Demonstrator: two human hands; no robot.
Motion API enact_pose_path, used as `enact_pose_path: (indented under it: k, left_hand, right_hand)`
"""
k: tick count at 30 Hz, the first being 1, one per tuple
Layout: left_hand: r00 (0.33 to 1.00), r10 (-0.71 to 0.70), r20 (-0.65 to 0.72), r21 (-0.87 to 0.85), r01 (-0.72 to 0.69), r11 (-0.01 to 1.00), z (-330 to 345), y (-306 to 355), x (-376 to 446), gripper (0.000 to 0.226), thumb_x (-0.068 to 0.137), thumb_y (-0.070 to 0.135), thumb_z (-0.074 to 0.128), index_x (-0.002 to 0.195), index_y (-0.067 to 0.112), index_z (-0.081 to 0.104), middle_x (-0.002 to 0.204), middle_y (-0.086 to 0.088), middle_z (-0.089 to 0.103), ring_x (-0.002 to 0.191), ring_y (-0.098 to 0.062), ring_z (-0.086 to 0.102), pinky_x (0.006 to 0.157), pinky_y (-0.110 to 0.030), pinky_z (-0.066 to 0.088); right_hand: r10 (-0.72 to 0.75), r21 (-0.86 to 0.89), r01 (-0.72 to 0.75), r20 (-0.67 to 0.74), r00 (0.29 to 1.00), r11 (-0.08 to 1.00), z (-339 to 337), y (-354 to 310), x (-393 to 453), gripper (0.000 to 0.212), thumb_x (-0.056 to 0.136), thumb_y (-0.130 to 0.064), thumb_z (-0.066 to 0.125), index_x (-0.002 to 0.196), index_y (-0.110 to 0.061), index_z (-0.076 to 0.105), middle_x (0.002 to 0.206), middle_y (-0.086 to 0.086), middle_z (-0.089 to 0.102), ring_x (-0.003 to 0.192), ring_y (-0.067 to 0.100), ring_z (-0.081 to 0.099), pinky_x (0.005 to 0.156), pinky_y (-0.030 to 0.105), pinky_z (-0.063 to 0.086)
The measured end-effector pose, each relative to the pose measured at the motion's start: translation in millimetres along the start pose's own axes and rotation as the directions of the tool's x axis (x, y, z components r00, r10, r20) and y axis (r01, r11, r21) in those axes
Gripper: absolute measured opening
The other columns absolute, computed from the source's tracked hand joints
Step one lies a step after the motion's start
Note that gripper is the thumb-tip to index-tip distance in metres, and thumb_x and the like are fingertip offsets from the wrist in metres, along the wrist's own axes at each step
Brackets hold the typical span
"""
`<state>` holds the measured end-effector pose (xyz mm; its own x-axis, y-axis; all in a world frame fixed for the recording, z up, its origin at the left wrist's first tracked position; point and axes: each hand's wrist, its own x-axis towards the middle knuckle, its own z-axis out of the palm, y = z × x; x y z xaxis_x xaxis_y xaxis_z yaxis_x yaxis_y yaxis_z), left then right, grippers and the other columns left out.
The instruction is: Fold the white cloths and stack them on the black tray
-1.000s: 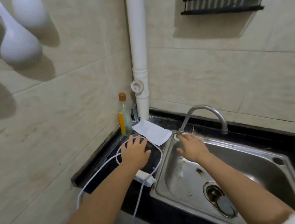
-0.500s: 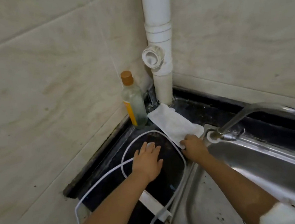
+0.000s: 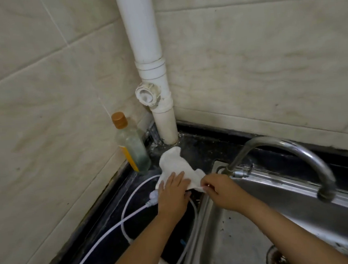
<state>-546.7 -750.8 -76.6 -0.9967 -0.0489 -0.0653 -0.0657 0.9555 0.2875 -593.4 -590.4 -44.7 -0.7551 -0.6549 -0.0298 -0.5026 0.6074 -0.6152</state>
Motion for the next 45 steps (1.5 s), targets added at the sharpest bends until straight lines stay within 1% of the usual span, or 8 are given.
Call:
enact_pose_path:
  k: [3,7,11,18,27,33,40,45]
  left_hand:
    - [0.983,0.093,-0.160,-0.096,-0.109,0.989,-11.4,14.4,-8.4,0.032,0.075,0.022,0.042,0.074,0.009,0.071,0.084,-0.011,0.073,0.089,-0.018,0.058,0.077,-0.031,0.043]
    - [0.989,0.143,0.036,-0.035,-0.142,0.989,-43.4,38.7,-35.5,0.027,0.093,0.018,0.044,0.110,0.009,0.063,0.112,-0.010,0.065,0.107,-0.027,0.059,0.091,-0.034,0.043]
    - [0.953,0.303,0.026,-0.100,-0.299,0.949,-68.0,74.4,-74.8,0.033,0.092,0.025,0.042,0.108,0.005,0.064,0.111,-0.013,0.066,0.103,-0.026,0.060,0.083,-0.028,0.043]
    - [0.743,0.663,0.086,-0.074,-0.659,0.748,-53.8,219.2,-137.7,0.029,0.099,0.023,0.037,0.110,0.011,0.061,0.113,-0.010,0.066,0.107,-0.030,0.058,0.081,-0.032,0.040]
    - [0.314,0.939,0.140,-0.065,-0.943,0.326,6.3,487.8,-261.7,0.026,0.097,0.023,0.040,0.109,0.015,0.061,0.113,-0.006,0.064,0.105,-0.025,0.057,0.084,-0.034,0.044]
    - [0.109,0.994,-0.008,-0.144,-0.984,0.107,55.8,680.2,-396.2,0.025,0.095,0.018,0.042,0.106,0.011,0.063,0.108,-0.013,0.062,0.103,-0.032,0.057,0.079,-0.037,0.044]
    - [-0.070,0.991,-0.114,-0.242,-0.966,-0.096,101.2,806.5,-530.7,0.024,0.091,0.010,0.044,0.104,0.008,0.064,0.102,-0.016,0.061,0.102,-0.033,0.054,0.078,-0.039,0.043]
    - [-0.327,0.907,0.266,-0.305,-0.921,-0.242,171.2,804.4,-566.4,0.022,0.093,0.014,0.047,0.101,0.008,0.066,0.104,-0.013,0.065,0.100,-0.030,0.058,0.085,-0.036,0.045]
  right_hand:
    - [0.037,-0.005,-0.037,-0.075,0.997,0.999,-24.0,-5.6,-38.9,0.016,0.089,-0.008,0.049,0.090,-0.002,0.064,0.088,0.013,0.064,0.076,0.013,0.049,0.060,0.019,0.032]
    - [0.152,-0.004,-0.157,-0.238,0.959,0.988,-52.5,-15.3,-94.5,0.023,0.083,-0.013,0.045,0.083,0.000,0.064,0.084,0.016,0.066,0.079,0.025,0.059,0.065,0.023,0.033]
    - [0.259,0.045,-0.264,-0.406,0.876,0.963,-77.8,-34.2,-173.9,0.013,0.086,0.000,0.050,0.082,-0.002,0.063,0.073,0.002,0.055,0.071,0.015,0.050,0.057,0.020,0.029]
    - [0.484,-0.005,-0.598,-0.581,0.654,0.802,-109.5,-61.6,-354.8,0.027,0.084,-0.006,0.048,0.102,-0.004,0.069,0.097,0.017,0.070,0.092,0.028,0.062,0.075,0.029,0.043]
    - [0.756,0.397,-0.865,-0.654,-0.033,0.306,-156.8,-38.9,-668.6,0.026,0.081,-0.002,0.042,0.076,-0.009,0.066,0.051,0.002,0.053,0.067,0.024,0.058,0.066,0.029,0.048]
    - [0.519,0.617,-0.755,-0.731,-0.444,0.223,-168.1,-30.4,-883.9,0.026,0.079,0.004,0.043,0.081,0.007,0.068,0.081,0.027,0.069,0.077,0.034,0.064,0.065,0.027,0.042]
    - [0.387,0.593,-0.803,-0.757,-0.527,0.066,-126.8,-51.2,-1059.7,0.022,0.079,0.004,0.052,0.097,0.006,0.065,0.105,0.026,0.060,0.101,0.036,0.055,0.079,0.028,0.034]
    - [0.715,0.452,-0.889,-0.599,-0.359,-0.068,-36.7,-53.7,-1100.7,0.022,0.081,0.000,0.055,0.098,0.003,0.069,0.103,0.022,0.067,0.100,0.033,0.060,0.085,0.031,0.040]
